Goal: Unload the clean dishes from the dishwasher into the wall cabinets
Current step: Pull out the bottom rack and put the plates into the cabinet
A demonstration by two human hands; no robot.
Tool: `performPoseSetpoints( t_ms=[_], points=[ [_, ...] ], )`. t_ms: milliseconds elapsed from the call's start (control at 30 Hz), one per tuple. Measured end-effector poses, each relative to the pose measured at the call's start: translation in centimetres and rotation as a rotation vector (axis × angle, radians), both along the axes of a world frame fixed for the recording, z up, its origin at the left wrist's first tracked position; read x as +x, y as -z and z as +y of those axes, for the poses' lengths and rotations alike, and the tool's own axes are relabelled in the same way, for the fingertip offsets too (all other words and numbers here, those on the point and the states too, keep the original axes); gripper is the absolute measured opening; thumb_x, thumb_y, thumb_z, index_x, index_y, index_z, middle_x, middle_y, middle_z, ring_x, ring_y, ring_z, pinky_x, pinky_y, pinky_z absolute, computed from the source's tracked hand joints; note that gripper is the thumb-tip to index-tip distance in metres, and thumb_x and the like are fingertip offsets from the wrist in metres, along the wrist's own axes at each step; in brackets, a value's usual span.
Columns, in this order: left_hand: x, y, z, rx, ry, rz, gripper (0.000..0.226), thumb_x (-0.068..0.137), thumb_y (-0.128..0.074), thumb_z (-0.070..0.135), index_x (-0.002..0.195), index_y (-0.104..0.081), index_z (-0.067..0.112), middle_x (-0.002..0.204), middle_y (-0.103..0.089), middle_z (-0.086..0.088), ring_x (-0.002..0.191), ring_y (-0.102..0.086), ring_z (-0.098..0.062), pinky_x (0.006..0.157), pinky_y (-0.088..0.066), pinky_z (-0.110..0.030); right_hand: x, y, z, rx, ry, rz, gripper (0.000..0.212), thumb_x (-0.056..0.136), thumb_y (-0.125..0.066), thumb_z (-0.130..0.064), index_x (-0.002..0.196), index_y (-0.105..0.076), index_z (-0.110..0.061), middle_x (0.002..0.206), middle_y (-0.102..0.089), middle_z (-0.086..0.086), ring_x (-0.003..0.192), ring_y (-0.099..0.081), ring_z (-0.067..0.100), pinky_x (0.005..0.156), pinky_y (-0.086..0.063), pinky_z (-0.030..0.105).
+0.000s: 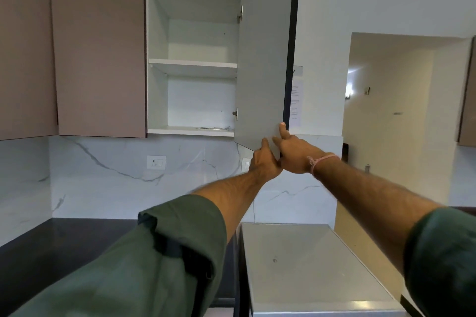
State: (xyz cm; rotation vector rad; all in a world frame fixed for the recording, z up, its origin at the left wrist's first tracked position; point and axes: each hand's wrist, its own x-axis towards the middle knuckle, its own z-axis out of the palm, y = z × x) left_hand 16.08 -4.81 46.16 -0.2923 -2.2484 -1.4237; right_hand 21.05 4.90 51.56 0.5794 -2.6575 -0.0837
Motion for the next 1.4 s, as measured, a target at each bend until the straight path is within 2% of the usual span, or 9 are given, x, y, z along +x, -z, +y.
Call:
performPoseSetpoints(
  t_ms=[100,267,467,600,700,867,967,1100,1400],
  points=[
    [0.3,-0.2,-1.0,-0.213,-0.133,0.042,0.062,0.096,-0.060,0.028,0.148,-0.030,0.016,0.127,-0.055,-0.014,0.117,-0.053,-0.035,0.099,-0.048,-0.045,-0.1,0.0,0.1,-0.037,-0.037,0.009,0.061,0.095,-0.060,-0.028,0.149,-0.034,-0.015,0.162,-0.004,0.013,0.121,-0.055,0.033,0.109,-0.039,0.036],
    [0.9,0.7,-2.1,-0.184,-0.077,0.054,0.058,0.090,-0.068,0.024,0.141,-0.039,0.018,0.133,-0.055,-0.008,0.119,-0.054,-0.029,0.099,-0.048,-0.031,0.3,0.6,-0.5,-0.061,-0.088,-0.003,0.062,0.094,-0.062,-0.023,0.149,-0.036,-0.015,0.163,0.001,0.012,0.130,-0.048,0.034,0.112,-0.035,0.036],
    [2.0,0.1,-3.2,0.234,0.069,0.157,0.036,0.108,-0.031,0.024,0.136,-0.048,0.009,0.102,-0.062,-0.002,0.092,-0.060,-0.015,0.074,-0.057,-0.023,0.6,0.6,-2.3,-0.053,-0.178,-0.007,0.057,0.093,-0.063,-0.015,0.146,-0.042,-0.017,0.164,0.000,0.011,0.139,-0.037,0.036,0.112,-0.034,0.040],
    [2.6,0.5,-4.6,0.322,-0.030,0.093,0.019,0.098,-0.047,0.026,0.091,-0.058,0.013,0.083,-0.053,-0.007,0.090,-0.053,-0.026,0.086,-0.050,-0.039,0.7,0.7,-4.3,-0.044,-0.254,-0.004,0.057,0.093,-0.062,-0.013,0.146,-0.041,-0.016,0.164,-0.003,0.007,0.140,-0.036,0.033,0.113,-0.034,0.040],
    [1.5,1.2,-7.2,0.089,-0.111,0.003,0.021,0.091,-0.056,0.017,0.102,-0.039,0.021,0.104,-0.036,-0.003,0.098,-0.034,-0.021,0.088,-0.035,-0.035,1.0,0.7,-6.3,-0.034,-0.312,0.013,0.058,0.093,-0.061,-0.009,0.146,-0.041,-0.016,0.164,-0.005,0.003,0.138,-0.039,0.031,0.112,-0.035,0.038],
    [1.2,1.8,-12.1,0.336,-0.377,0.206,0.029,0.099,-0.045,0.027,0.078,-0.060,0.012,0.076,-0.048,-0.010,0.079,-0.048,-0.023,0.073,-0.042,-0.034,0.7,1.3,-10.8,-0.033,-0.383,0.071,0.065,0.092,-0.060,-0.007,0.150,-0.034,-0.015,0.164,-0.005,0.000,0.130,-0.048,0.032,0.107,-0.040,0.035],
    [0.9,1.8,-15.6,0.336,-0.370,0.156,0.020,0.104,-0.043,0.017,0.094,-0.059,0.009,0.078,-0.052,-0.003,0.069,-0.051,-0.010,0.065,-0.045,-0.025,-0.8,1.9,-14.1,-0.027,-0.384,0.089,0.077,0.089,-0.063,-0.007,0.155,-0.023,-0.015,0.165,0.002,-0.002,0.132,-0.046,0.031,0.106,-0.042,0.035],
    [-0.2,1.9,-21.1,0.180,-0.490,0.121,0.026,0.097,-0.055,0.012,0.123,-0.055,0.010,0.113,-0.065,-0.006,0.099,-0.064,-0.023,0.090,-0.056,-0.039,-3.5,2.7,-18.8,-0.017,-0.371,0.040,0.077,0.092,-0.058,-0.006,0.156,-0.017,-0.016,0.164,0.006,0.000,0.142,-0.034,0.030,0.112,-0.034,0.036],
    [-7.2,2.3,-33.9,0.510,-0.522,0.155,0.024,0.096,-0.058,0.011,0.119,-0.064,0.009,0.107,-0.070,-0.007,0.096,-0.068,-0.024,0.088,-0.059,-0.039,-12.8,4.0,-31.1,0.012,-0.389,0.019,0.080,0.087,-0.059,-0.009,0.155,-0.018,-0.016,0.164,0.006,0.005,0.147,-0.019,0.031,0.115,-0.029,0.039]
  ],
)
